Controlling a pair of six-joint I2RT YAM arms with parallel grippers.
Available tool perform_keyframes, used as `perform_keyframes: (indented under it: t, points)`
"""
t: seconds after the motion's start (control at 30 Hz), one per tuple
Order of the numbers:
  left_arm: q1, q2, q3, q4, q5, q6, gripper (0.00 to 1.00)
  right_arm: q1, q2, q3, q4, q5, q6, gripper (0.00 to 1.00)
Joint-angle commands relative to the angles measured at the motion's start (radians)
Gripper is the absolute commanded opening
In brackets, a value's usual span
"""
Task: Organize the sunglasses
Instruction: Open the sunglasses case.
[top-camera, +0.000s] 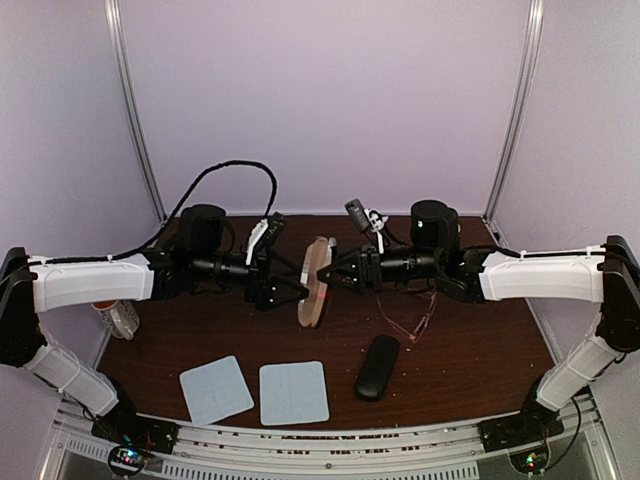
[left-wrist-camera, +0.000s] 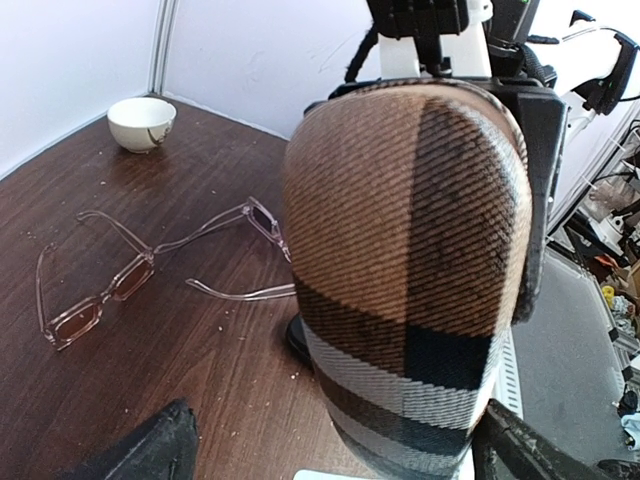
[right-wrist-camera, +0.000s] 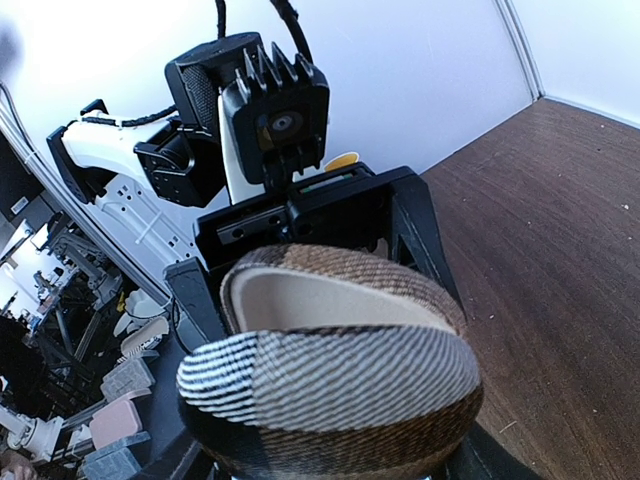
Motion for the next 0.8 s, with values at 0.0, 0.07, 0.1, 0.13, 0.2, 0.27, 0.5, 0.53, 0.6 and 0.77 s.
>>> perform_keyframes:
  t: [0.0,0.07,0.1,0.13,0.2,0.27,0.5,0.53,0.6,0.77]
  points:
    - [0.073,0.043,-0.019,-0.045,-0.278,0.029,0.97,0.049,-0.037,0.023,0.124,-0.264,0.048,0.10]
    - [0.073,0.044,-0.021,-0.047,-0.301,0.027,0.97,0.050,-0.038,0.024,0.118,-0.268,0.045,0.10]
    - [0.073,0.044,-0.024,-0.047,-0.312,0.026,0.96,0.049,-0.039,0.026,0.112,-0.268,0.041,0.10]
    - [0.074,0.045,-0.026,-0.049,-0.317,0.026,0.96,0.049,-0.039,0.026,0.104,-0.268,0.035,0.10]
    - [0.075,0.045,-0.028,-0.049,-0.328,0.027,0.96,0.049,-0.042,0.026,0.091,-0.267,0.027,0.10]
    - [0.075,0.045,-0.031,-0.054,-0.342,0.027,0.96,0.049,-0.043,0.025,0.082,-0.265,0.021,0.10]
    - [0.074,0.035,-0.050,-0.048,-0.367,0.025,0.96,0.050,-0.053,0.022,0.066,-0.259,0.004,0.10]
    - [0.074,0.031,-0.056,-0.044,-0.366,0.024,0.96,0.050,-0.052,0.024,0.051,-0.254,-0.003,0.10]
    - [0.075,0.023,-0.064,-0.040,-0.357,0.024,0.96,0.050,-0.048,0.030,0.035,-0.248,-0.011,0.10]
    - [0.075,-0.004,-0.075,-0.060,-0.393,0.038,0.96,0.050,-0.049,0.031,0.034,-0.236,-0.016,0.10]
